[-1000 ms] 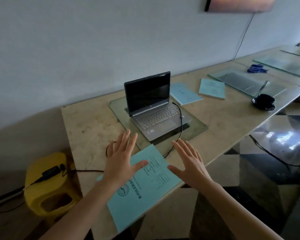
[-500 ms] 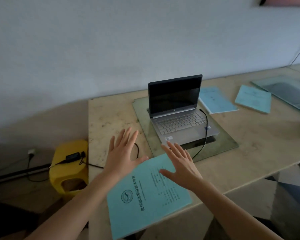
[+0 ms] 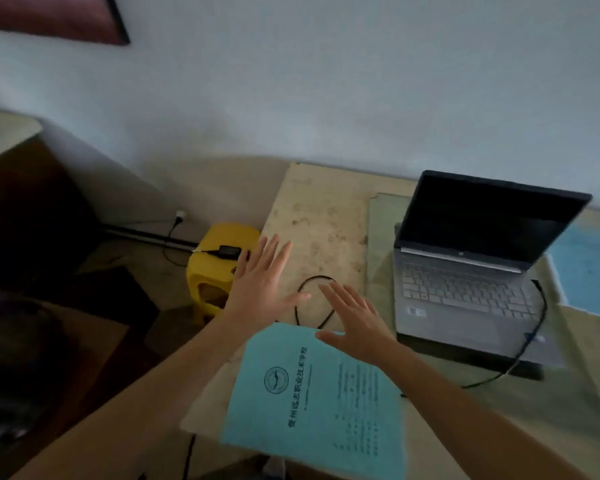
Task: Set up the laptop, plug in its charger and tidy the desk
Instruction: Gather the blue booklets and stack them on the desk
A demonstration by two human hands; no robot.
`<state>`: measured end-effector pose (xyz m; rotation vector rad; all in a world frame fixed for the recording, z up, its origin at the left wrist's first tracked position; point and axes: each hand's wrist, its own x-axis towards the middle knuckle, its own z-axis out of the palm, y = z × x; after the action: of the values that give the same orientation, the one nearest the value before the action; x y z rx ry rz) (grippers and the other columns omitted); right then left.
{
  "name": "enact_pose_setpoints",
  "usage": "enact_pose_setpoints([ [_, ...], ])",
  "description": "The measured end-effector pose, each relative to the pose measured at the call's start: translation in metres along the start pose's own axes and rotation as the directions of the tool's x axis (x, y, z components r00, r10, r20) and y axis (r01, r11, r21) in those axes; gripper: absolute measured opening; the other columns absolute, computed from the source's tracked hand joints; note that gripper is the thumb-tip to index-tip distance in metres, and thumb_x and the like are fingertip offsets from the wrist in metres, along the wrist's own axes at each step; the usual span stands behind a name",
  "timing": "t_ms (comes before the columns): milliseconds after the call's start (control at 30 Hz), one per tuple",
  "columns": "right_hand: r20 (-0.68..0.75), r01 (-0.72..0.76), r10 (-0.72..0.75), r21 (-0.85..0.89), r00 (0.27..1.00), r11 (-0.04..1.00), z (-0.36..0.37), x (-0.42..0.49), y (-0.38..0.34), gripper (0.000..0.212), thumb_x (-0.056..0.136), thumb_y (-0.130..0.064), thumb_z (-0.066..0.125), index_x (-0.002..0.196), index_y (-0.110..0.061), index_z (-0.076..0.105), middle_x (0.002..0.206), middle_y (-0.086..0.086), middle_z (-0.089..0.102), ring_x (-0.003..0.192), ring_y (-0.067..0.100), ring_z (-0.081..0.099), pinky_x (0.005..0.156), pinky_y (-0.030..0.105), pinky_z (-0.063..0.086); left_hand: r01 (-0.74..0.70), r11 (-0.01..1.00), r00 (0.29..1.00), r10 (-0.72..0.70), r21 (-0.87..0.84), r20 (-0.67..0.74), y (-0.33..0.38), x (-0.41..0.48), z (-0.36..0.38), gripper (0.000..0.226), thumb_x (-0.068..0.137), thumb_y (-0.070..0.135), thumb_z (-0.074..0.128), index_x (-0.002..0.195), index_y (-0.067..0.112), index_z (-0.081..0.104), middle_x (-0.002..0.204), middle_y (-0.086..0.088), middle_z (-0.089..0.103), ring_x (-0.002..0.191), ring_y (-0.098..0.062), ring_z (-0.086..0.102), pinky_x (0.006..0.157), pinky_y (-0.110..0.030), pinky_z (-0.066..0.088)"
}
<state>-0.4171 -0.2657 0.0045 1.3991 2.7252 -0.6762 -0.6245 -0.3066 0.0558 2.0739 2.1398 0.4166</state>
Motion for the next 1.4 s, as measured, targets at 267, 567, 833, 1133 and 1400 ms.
enact_pose_setpoints([
  [267,0.325,0.249,-0.244,0.026,0.914,0.968,0.035,0.015,0.037,0.087,0.085,-0.056,0.053,0.151,-0.02,0.009,0.159,0.001,0.014,0.144,0.026,0.017,0.112,0.042,0.029,0.457,0.889,0.888,-0.458,-0.014,-0.049,0.022,-0.07,0.026,0.09,0.08,0.067,0.045,0.149,0.026,0.002,0.159,0.002,-0.004,0.146,-0.017,-0.011,0.116,-0.043,-0.008],
  [567,0.333,0.369,-0.345,-0.008,0.878,0.93,0.054,0.012,0.068,0.094,0.072,-0.071,0.037,0.148,-0.018,0.022,0.148,0.01,0.035,0.133,0.031,0.034,0.104,0.045,0.036,0.791,0.544,0.583,-0.809,-0.279,0.073,0.095,-0.153,0.106,0.083,0.084,0.057,0.051,0.148,0.02,0.014,0.159,-0.002,0.005,0.146,-0.02,0.002,0.119,-0.043,0.008],
  [833,0.267,0.36,-0.367,0.078,0.891,0.93,0.051,0.01,0.066,0.072,0.085,-0.029,0.062,0.146,-0.014,0.026,0.141,0.012,0.041,0.126,0.032,0.037,0.099,0.042,0.036,0.821,0.069,0.167,-0.978,-0.566,0.122,0.104,-0.173,0.139,0.08,0.077,0.046,0.066,0.137,0.005,0.033,0.149,-0.014,0.03,0.139,-0.032,0.025,0.111,-0.048,0.029],
  [1133,0.343,0.126,-0.247,0.339,0.906,0.932,0.045,-0.003,0.059,0.012,0.09,-0.02,0.058,0.089,-0.008,0.058,0.082,0.004,0.061,0.069,0.016,0.054,0.064,0.03,0.041,0.456,-0.536,0.166,-0.733,-0.71,0.66,0.126,-0.188,0.145,0.041,0.088,0.021,0.061,0.125,0.007,0.053,0.122,-0.014,0.062,0.094,-0.028,0.061,0.076,-0.039,0.049],
  [1400,0.405,-0.036,-0.205,0.513,0.891,0.858,0.032,-0.026,0.063,0.027,0.093,-0.016,0.049,0.114,-0.008,0.063,0.107,0.011,0.071,0.094,0.028,0.068,0.083,0.044,0.055,0.34,-0.368,0.154,-0.886,-0.865,0.437,0.128,-0.181,0.108,0.018,0.092,0.014,0.053,0.108,0.008,0.051,0.103,-0.014,0.062,0.073,-0.022,0.062,0.057,-0.032,0.048],
])
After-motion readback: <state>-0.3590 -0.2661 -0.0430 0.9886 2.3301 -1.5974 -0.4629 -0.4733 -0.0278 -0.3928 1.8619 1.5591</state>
